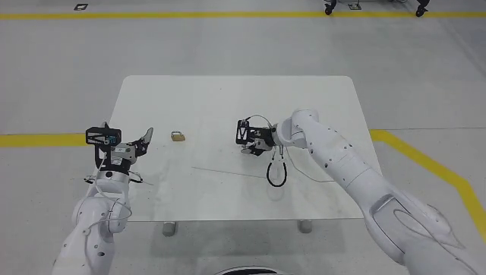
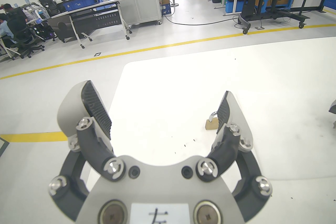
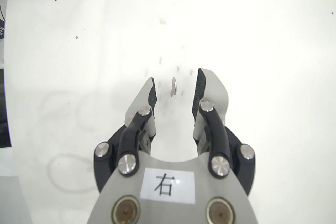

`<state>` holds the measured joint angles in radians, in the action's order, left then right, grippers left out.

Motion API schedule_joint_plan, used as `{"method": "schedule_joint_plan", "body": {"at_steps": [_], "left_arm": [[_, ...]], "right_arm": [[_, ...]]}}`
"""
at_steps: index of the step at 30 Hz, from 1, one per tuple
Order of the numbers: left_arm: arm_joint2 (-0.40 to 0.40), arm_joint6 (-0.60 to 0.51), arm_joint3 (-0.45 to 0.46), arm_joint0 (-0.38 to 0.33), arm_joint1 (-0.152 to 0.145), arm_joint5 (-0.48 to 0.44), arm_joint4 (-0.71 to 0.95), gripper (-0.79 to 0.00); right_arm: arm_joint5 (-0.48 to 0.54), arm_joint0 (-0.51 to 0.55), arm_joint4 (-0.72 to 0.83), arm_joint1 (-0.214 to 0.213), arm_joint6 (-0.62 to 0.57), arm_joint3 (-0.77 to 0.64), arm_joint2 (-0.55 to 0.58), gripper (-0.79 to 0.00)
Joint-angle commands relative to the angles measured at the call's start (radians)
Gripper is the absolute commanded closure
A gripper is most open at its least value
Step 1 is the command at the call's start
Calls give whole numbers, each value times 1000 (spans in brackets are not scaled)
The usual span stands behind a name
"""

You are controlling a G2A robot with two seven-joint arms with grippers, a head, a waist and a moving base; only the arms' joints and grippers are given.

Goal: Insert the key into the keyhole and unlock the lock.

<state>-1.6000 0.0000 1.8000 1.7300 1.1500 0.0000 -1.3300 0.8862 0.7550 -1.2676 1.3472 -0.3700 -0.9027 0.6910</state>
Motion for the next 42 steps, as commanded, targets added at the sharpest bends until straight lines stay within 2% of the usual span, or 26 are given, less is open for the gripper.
{"method": "schedule_joint_plan", "body": {"at_steps": [1, 3, 10, 17, 20, 23, 25, 29, 31, 42], "left_arm": [[0, 0, 0, 0, 0, 0, 0, -785], [0, 0, 0, 0, 0, 0, 0, -785], [0, 0, 0, 0, 0, 0, 0, -785], [0, 0, 0, 0, 0, 0, 0, -785], [0, 0, 0, 0, 0, 0, 0, -785], [0, 0, 0, 0, 0, 0, 0, -785], [0, 0, 0, 0, 0, 0, 0, -785], [0, 0, 0, 0, 0, 0, 0, -785], [0, 0, 0, 0, 0, 0, 0, -785], [0, 0, 0, 0, 0, 0, 0, -785]], "right_arm": [[0, -13, -7, 11, 10, 27, -19, -114], [3, -22, -17, 18, 23, 45, -33, 0], [-1, -35, -51, 21, 84, 60, -37, 0], [9, 10, -96, -23, 168, -54, 29, 0], [-23, 68, -84, -56, 259, -143, 109, 0], [-62, 172, 15, -92, 394, -223, 234, 0], [-177, 243, 11, -115, 426, -309, 318, 0], [-177, 449, 73, -158, 592, -489, 477, 0], [-110, 528, 130, -173, 637, -542, 539, 0], [-92, 536, 137, -176, 640, -548, 548, 0]]}}
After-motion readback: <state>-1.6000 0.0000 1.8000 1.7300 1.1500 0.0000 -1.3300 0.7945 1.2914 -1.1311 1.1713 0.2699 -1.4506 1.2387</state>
